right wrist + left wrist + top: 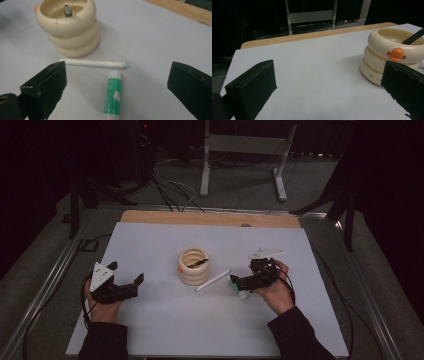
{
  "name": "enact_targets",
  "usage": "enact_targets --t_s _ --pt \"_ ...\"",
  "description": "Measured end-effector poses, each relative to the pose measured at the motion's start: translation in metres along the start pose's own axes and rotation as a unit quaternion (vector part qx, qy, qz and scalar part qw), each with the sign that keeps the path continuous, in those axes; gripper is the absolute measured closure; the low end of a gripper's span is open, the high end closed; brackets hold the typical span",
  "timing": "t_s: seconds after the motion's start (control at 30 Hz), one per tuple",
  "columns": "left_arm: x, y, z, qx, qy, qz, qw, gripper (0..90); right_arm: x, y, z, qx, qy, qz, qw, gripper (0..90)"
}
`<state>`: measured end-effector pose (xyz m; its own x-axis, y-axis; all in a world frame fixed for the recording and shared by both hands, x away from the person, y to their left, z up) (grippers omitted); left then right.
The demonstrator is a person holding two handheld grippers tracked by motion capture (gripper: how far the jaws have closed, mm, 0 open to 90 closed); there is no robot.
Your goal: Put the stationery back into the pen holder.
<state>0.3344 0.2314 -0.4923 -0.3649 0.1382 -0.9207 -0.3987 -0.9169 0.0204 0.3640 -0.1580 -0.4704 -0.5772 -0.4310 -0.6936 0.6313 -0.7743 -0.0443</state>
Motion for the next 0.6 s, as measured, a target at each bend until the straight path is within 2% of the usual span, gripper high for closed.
enact_targets --t_s 0.33,0.47,0.6 --pt "0.0 0.001 0.0 0.002 0.0 0.001 1.0 0.1 0.015 0.003 -0.003 0.01 -0.014 -0.005 0.9998 2.6" --pt "0.0 0.001 0.0 0.001 0.0 0.001 1.0 0.1 0.019 0.006 -0.005 0.024 -0.009 0.004 0.9997 3.3" --pt "0.0 0.001 -0.001 0.001 -0.001 0.001 1.0 0.1 0.025 0.009 -0.008 0.029 -0.014 0.002 0.9995 3.3"
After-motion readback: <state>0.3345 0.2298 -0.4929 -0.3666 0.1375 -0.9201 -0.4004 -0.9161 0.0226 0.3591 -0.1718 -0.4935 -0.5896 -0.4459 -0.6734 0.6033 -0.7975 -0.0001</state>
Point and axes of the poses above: each handheld gripper's, and its own axes: z roughly backward along the jaws, x roughly out of its underside, y roughly to its right, the point moved 6 cm from there along -z, roughly forward along the jaws, and after that the axes turned 3 degrees about -y, right-handed, at the moved point
